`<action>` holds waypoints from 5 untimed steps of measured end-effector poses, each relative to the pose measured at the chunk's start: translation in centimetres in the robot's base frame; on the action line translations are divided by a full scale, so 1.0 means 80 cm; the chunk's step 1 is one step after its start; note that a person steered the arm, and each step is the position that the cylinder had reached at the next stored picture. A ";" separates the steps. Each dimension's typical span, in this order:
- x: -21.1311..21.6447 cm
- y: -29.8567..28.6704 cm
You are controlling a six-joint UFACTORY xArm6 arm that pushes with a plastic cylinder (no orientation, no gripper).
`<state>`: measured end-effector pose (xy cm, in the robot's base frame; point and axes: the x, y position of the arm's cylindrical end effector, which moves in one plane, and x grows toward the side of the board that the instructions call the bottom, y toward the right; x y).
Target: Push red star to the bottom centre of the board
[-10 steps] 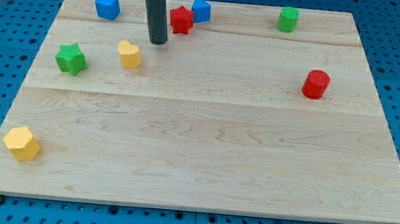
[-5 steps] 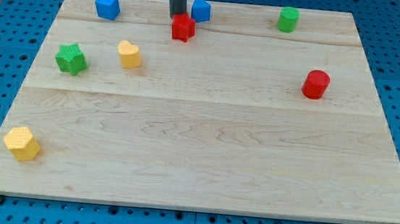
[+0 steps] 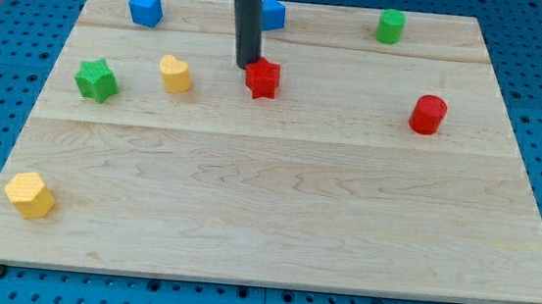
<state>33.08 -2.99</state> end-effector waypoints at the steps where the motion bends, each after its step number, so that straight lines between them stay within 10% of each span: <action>1: 0.027 0.037; 5: 0.093 0.074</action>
<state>40.54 2.96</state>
